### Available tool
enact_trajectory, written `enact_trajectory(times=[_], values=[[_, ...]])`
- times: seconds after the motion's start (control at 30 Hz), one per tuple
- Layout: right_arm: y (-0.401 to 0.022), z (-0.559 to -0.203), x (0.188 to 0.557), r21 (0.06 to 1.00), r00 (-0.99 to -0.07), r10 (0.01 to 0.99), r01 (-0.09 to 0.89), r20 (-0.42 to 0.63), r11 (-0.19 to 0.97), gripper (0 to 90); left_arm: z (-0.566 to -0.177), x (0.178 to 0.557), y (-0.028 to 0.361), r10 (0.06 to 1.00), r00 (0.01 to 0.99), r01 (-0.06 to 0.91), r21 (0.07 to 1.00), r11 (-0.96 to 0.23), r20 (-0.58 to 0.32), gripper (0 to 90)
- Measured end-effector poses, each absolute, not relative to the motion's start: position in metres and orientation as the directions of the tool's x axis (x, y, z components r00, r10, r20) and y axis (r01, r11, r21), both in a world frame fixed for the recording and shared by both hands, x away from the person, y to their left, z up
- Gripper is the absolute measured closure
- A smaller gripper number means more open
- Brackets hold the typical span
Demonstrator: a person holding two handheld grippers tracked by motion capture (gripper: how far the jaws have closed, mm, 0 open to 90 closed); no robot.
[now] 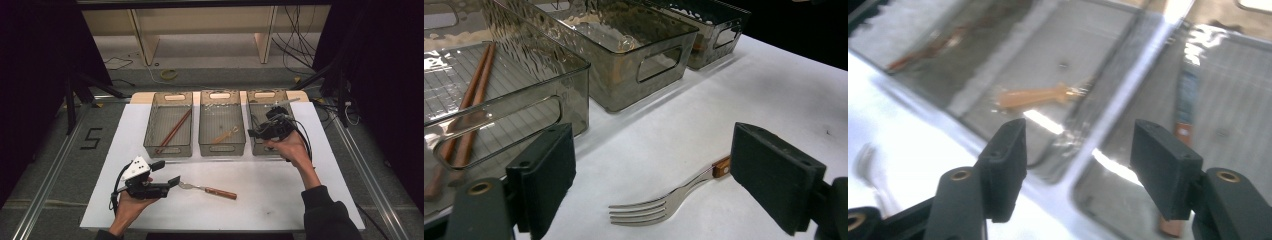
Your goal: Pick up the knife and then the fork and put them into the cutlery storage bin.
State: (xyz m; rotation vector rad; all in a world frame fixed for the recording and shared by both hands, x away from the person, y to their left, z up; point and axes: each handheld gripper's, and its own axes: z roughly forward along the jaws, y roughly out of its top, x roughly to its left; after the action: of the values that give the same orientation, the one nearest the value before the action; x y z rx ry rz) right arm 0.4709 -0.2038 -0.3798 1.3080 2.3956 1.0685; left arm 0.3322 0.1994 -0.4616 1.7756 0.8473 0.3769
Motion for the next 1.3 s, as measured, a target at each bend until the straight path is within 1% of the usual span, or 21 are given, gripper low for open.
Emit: enact_trajectory(times=[0.23,0.5,0.73,0.97,1.3], values=[[-0.185,-0.379,0.443,0.713,-0.656,0.74,0.589,0.148,0.379,34.6,-0.462,0.332,0.2,0.702,0.697,0.362,0.918,-0.163,-0.15,17.9],[-0.158,-0.383,0.419,0.716,-0.736,0.662,0.537,0.139,0.446,34.0,-0.462,0.332,0.201,0.702,0.697,0.36,0.919,-0.161,-0.15,17.8],[-0.133,-0.394,0.406,0.684,-0.793,0.596,0.505,0.126,0.527,34.4,-0.462,0.332,0.2,0.699,0.698,0.363,0.918,-0.156,-0.157,17.7],[-0.116,-0.409,0.399,0.636,-0.831,0.544,0.485,0.119,0.6,35.8,-0.462,0.332,0.201,0.699,0.698,0.361,0.92,-0.155,-0.156,17.6],[-0.103,-0.423,0.392,0.583,-0.859,0.495,0.472,0.133,0.661,42.5,-0.463,0.332,0.201,0.699,0.698,0.362,0.919,-0.157,-0.156,17.6]])
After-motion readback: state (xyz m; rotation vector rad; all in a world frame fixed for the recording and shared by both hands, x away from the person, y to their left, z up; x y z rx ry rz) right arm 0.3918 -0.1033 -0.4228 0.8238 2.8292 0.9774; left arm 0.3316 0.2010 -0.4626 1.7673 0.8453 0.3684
